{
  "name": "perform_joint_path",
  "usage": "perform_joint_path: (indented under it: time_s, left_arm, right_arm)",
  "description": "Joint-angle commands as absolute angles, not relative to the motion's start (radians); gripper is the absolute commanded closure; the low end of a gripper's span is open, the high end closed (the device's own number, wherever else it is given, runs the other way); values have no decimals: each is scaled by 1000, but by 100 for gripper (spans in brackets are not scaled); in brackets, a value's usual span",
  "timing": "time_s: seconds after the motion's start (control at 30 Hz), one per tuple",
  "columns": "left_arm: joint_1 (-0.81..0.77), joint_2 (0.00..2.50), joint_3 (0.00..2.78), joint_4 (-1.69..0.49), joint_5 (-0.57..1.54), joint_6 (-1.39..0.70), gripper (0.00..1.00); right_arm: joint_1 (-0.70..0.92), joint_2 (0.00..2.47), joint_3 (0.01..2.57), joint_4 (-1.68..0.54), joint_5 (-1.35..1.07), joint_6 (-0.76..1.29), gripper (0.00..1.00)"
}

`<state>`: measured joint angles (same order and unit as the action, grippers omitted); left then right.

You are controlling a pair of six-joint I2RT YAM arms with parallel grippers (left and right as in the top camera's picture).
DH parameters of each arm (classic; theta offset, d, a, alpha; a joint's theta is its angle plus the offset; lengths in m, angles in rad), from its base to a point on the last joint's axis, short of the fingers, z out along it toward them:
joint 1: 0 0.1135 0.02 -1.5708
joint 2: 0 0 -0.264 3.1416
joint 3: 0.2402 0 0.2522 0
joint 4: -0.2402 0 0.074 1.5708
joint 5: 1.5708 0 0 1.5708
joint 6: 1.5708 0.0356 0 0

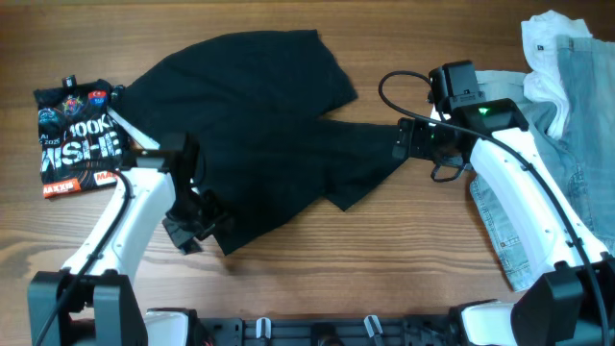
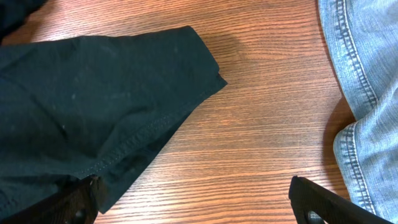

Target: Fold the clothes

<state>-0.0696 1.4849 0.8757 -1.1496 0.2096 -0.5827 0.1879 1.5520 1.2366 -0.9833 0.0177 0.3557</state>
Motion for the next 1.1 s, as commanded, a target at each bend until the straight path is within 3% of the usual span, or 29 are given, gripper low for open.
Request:
perform_joint_path:
  time_s: [0.0,0.03,0.1,0.17,0.2,0.27,0.3,0.47,0.67,0.73,0.77,0.9,1.07]
  left_arm:
    - [-109,1489,782,-1059,273,-697,43]
    - [-127,1489,741,-1009,362,-697,31]
    - [-150,1489,708,-963,454,-698,28]
    - [-167,1489,691,-931,411,-727,28]
    - [-167,1489,689,-913,385,-727,32]
    - [-166,1489,688,-882,296,-727,58]
    - [-166,1489,688,-878,267,-739,60]
    - [-167,1489,687,-902,278,-870,41]
    - [-169,1489,686,-911,301,-1010,32]
    - [-182,1489,682,-913,348,-1116,34]
    - [-194,1489,680,-897,346,-1172,22]
    - [-244,1489,679,-807,336,-1284,23]
    - [-346,1489,678,-791,179,-1459,26]
  right_arm:
    - [184,1536,1243,-985,-1,369,0]
    - [184,1536,1243,-985,-1,369,0]
    - [184,1536,1243,-984,-1,369,0]
    - [184,1536,1243,-984,-1,370,0]
    - [184,1536,1243,-984,-1,370,0]
    - [184,1536,1243,-987,-1,369,0]
    - [184,1536,1243,-989,-1,369,0]
    - [184,1536,1243,-988,2,367,0]
    - [184,1536,1243,-988,2,366,0]
    - [184,1536,1243,-988,2,366,0]
    - [184,1536,1243,-987,2,367,1]
    - [184,1536,1243,-987,2,366,0]
    - [184,1536,1243,-986,3,365,0]
